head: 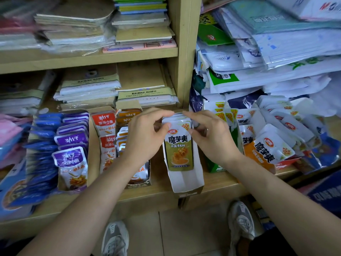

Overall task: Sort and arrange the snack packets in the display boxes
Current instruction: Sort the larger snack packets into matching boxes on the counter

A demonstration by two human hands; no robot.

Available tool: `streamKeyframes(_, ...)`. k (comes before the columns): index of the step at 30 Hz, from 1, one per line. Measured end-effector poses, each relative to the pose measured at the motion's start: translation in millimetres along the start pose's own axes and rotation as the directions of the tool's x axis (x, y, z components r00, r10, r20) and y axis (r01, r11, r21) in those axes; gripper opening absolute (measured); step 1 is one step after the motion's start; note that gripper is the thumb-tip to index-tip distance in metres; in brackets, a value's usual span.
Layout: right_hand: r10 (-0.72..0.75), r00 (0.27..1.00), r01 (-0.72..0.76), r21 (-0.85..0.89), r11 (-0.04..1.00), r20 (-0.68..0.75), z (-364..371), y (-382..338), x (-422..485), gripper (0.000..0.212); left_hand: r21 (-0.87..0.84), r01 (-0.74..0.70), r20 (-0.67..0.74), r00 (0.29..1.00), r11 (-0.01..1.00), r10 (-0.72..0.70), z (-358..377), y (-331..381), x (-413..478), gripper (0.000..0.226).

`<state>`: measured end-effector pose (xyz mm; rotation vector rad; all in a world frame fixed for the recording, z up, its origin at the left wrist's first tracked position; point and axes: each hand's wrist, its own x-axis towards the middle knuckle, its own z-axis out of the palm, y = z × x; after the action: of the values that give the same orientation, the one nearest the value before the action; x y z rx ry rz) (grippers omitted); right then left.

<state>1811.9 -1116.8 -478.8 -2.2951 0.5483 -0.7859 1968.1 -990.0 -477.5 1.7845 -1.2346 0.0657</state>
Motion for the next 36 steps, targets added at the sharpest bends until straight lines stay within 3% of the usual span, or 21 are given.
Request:
streamKeyframes(6,0.066,0.989,-0.053,-0.094,0.994,0.135,-5,-4,-13,0.078,0.085,-0.017,-0.017,1.0,0.996,0.019,1,-1,7,0.033)
streamKeyframes(10,0.191,0.972,-0.183,-0.07,0.981,0.135,-10,-16,-49,0.073,0.052,-0.04,0.077,0.996,0.998,0.036,-5,2,5,0.037)
streamKeyframes(14,0.371,0.891,-0.376,-0.034,0.926,0.262,-11,-20,-95,0.066,0.034,-0.052,0.1,0.994,0.998,0.049,-19,3,-10,0.043)
streamKeyframes(19,0.416,0.883,-0.457,0.199,0.867,0.217,7,-22,-126,0.036,0.123,-0.165,0.121,0.981,0.979,0.15,-31,19,-61,0.023)
streamKeyframes(23,0.548,0.821,-0.552,0.477,0.685,0.163,23,-13,-122,0.03,0.227,-0.259,0.354,0.92,0.939,0.168,-16,27,-93,0.037)
streamKeyframes(26,0.6,0.789,-0.548,0.597,0.586,0.135,28,-16,-121,0.028,0.246,-0.285,0.392,0.903,0.926,0.174,-7,22,-98,0.022)
streamKeyframes(28,0.591,0.8,-0.532,0.579,0.618,0.105,31,-13,-120,0.031,0.249,-0.277,0.384,0.908,0.928,0.168,-3,20,-94,0.01)
streamKeyframes(31,0.536,0.844,-0.489,0.385,0.782,-0.015,30,-5,-120,0.033,0.284,-0.252,0.342,0.928,0.925,0.147,2,17,-82,0.004)
streamKeyframes(33,0.407,0.901,-0.385,0.16,0.909,-0.147,20,-5,-119,0.03,0.315,-0.24,0.323,0.937,0.918,0.134,8,16,-73,0.005)
streamKeyframes(36,0.23,0.932,-0.255,-0.056,0.965,-0.282,-1,-6,-116,0.03,0.387,-0.227,0.304,0.946,0.893,0.109,15,19,-64,0.007)
